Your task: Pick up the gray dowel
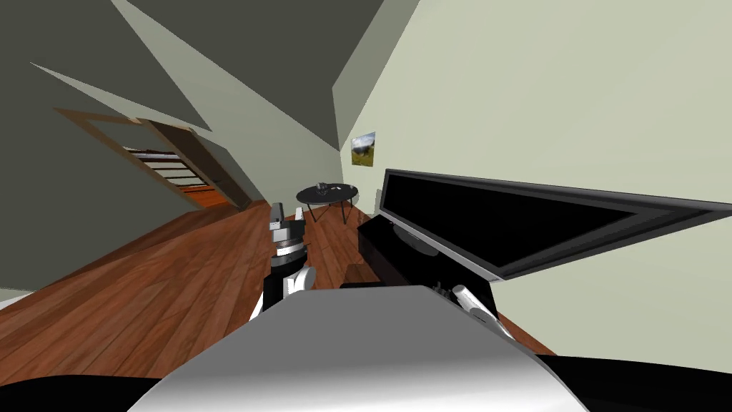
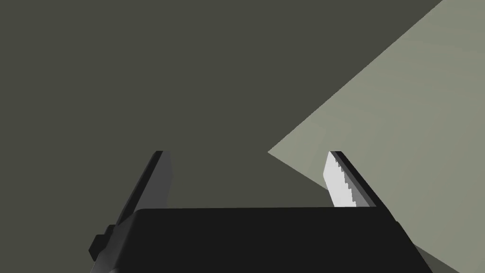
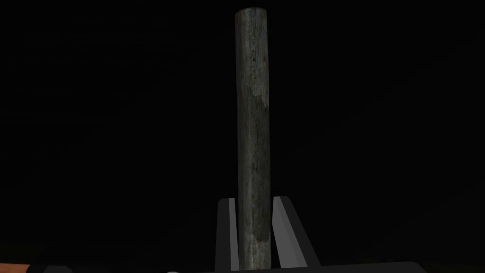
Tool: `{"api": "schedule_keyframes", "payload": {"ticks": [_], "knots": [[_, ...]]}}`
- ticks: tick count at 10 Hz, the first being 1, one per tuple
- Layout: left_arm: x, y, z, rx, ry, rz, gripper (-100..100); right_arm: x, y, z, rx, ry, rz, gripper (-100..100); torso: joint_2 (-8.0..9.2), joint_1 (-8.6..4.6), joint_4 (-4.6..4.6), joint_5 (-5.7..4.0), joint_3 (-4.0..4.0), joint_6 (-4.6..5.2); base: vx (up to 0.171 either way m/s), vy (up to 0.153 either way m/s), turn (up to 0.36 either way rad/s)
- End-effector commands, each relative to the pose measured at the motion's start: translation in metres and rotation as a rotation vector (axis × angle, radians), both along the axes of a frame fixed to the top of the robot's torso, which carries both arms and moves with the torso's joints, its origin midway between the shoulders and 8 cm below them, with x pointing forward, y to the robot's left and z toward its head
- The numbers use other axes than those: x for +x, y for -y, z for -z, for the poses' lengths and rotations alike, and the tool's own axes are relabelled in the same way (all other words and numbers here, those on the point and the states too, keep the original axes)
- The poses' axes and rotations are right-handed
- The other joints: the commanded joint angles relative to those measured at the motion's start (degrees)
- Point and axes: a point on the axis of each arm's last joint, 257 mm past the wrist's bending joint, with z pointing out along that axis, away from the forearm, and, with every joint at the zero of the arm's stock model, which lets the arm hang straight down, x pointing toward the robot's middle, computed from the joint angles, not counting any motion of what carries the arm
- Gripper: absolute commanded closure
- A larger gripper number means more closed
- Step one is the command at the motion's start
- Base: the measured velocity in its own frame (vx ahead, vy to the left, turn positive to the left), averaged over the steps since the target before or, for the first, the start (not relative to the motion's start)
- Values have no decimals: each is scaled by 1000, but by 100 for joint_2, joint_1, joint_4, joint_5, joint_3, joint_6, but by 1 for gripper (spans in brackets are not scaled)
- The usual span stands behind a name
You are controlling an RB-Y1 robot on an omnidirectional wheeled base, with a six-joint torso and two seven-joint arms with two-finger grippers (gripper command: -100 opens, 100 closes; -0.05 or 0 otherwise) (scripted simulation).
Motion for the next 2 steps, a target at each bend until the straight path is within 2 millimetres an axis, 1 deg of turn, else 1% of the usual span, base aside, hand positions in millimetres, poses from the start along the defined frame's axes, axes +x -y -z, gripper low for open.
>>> {"api": "schedule_keyframes", "payload": {"ticks": [1,2], "knots": [[0,0,0,0,0,0,0,0,0,0,0,0,0,100,0,0,0,0,0,0,7,16,-37],[0,0,0,0,0,0,0,0,0,0,1,-1,-1,0,2,-3,1,-2,1,-4,0,0,0]]}}
